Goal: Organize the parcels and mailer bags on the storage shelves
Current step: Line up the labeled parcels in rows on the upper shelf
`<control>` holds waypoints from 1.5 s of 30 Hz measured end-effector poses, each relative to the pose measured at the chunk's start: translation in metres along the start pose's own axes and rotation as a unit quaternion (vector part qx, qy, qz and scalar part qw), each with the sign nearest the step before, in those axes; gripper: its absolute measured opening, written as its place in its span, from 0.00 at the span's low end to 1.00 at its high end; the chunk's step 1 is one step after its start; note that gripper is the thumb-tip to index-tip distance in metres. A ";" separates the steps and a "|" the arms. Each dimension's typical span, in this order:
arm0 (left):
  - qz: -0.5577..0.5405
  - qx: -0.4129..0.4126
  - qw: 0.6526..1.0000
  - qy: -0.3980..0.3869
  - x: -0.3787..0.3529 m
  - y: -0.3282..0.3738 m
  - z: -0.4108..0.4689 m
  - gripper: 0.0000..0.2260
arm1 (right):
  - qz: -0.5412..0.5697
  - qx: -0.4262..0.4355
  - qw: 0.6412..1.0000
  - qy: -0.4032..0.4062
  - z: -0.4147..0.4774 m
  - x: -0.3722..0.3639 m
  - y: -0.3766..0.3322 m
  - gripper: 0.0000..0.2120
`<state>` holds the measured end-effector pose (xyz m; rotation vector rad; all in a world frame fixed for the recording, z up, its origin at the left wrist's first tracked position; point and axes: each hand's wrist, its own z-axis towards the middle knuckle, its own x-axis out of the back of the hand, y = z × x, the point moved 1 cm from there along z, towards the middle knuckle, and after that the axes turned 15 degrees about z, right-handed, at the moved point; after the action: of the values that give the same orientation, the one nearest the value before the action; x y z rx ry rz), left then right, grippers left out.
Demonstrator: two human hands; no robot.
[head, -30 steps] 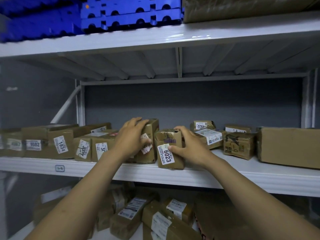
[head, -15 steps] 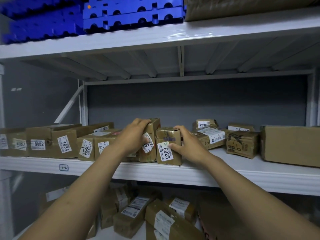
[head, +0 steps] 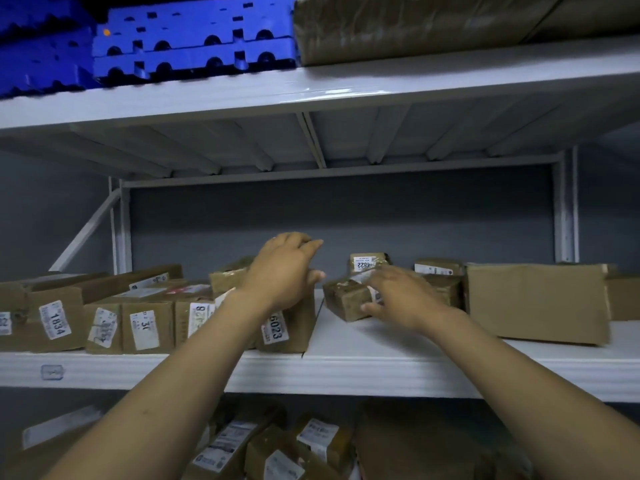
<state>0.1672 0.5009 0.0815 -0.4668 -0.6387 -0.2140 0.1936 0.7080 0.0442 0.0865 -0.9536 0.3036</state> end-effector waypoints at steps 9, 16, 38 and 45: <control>-0.102 0.042 0.985 -0.135 -0.069 0.095 0.064 0.26 | -0.174 0.016 0.984 -0.031 -0.027 -0.007 0.101 0.26; -0.083 0.121 0.964 -0.224 -0.126 0.095 0.091 0.39 | -0.194 0.031 0.980 0.025 -0.036 -0.013 0.149 0.19; -0.490 0.211 0.841 -0.084 -0.114 0.105 0.080 0.41 | 0.415 -0.084 0.900 0.107 -0.026 -0.009 0.122 0.25; -0.662 0.146 0.728 -0.099 -0.071 0.130 0.048 0.19 | 0.682 -0.111 0.723 -0.004 -0.027 -0.020 0.082 0.35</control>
<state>0.1297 0.6411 0.0259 0.3808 -1.1180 -1.4251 0.1802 0.7872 0.0077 -0.9001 -0.9009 1.5512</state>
